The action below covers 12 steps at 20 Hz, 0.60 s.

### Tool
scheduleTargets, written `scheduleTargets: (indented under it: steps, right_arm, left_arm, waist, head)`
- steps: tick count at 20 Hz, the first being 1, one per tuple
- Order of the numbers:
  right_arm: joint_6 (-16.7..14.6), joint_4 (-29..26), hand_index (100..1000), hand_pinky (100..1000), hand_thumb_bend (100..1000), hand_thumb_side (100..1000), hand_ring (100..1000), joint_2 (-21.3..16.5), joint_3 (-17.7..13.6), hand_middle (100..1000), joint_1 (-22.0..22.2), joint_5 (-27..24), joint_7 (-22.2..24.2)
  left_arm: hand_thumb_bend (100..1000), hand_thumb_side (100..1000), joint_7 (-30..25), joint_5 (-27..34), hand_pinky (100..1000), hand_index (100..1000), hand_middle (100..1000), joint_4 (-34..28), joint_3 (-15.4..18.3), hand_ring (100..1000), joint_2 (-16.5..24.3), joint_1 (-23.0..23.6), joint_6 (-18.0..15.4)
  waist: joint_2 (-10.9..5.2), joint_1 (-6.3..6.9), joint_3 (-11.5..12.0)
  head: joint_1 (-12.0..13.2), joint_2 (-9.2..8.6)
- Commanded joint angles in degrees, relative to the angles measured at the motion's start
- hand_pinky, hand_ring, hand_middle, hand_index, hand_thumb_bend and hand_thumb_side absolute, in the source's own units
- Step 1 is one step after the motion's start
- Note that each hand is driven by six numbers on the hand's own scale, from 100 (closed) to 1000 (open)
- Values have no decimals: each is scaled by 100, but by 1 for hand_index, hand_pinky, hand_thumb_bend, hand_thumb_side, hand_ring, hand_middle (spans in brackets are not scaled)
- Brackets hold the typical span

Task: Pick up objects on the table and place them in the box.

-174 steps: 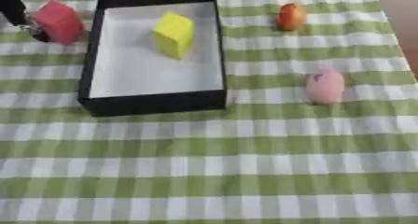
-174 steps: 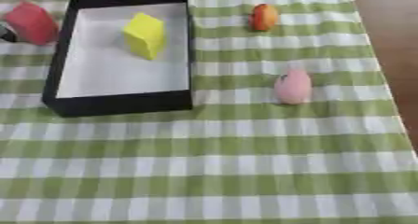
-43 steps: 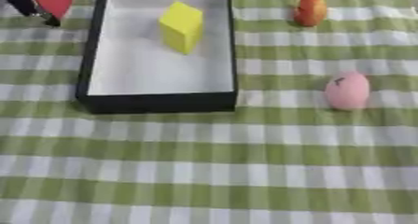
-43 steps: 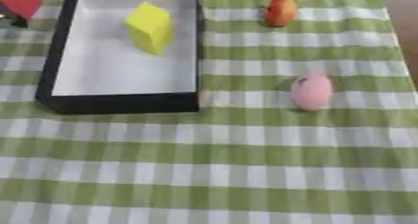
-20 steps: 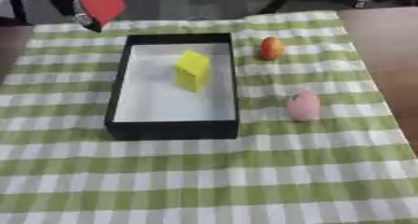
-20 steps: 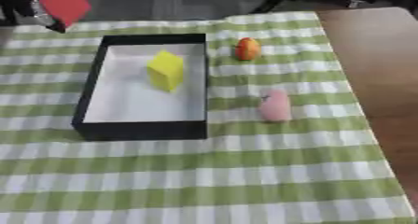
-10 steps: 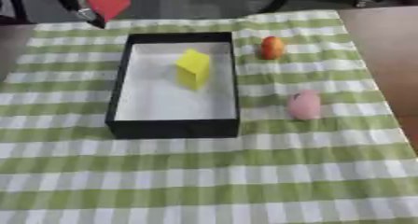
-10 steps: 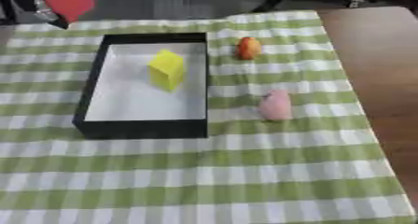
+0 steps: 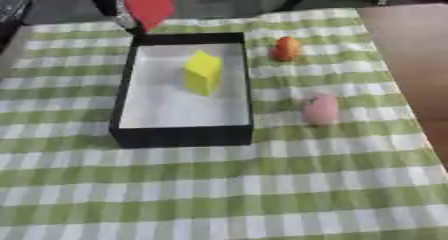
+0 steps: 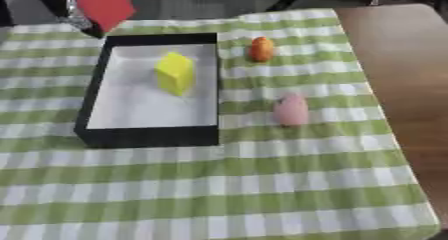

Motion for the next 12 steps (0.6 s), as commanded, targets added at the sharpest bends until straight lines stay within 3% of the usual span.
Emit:
scheduleTargets:
  steps: [1,6,12]
  right_arm:
    - [-5,-81,881,756,100,782,680,-97,-31,717,-120,-13,18]
    - [0,-76,881,756,100,785,680,-97,-37,717,-115,-7,5]
    - [12,-63,881,756,100,789,680,-53,-23,717,-116,-3,11]
  left_arm:
    - [623,100,66,169,432,669,579,-82,-82,503,-15,-142,155]
    - [625,100,108,274,437,671,584,-175,-381,509,3,61,356]
    - [656,100,234,-104,447,676,592,-173,-603,528,-159,232,338]
  waist:
    - [-143,16,-10]
    - [-107,10,1]
    - [-92,-11,-7]
  head:
    - [6,32]
    - [4,32]
    - [16,32]
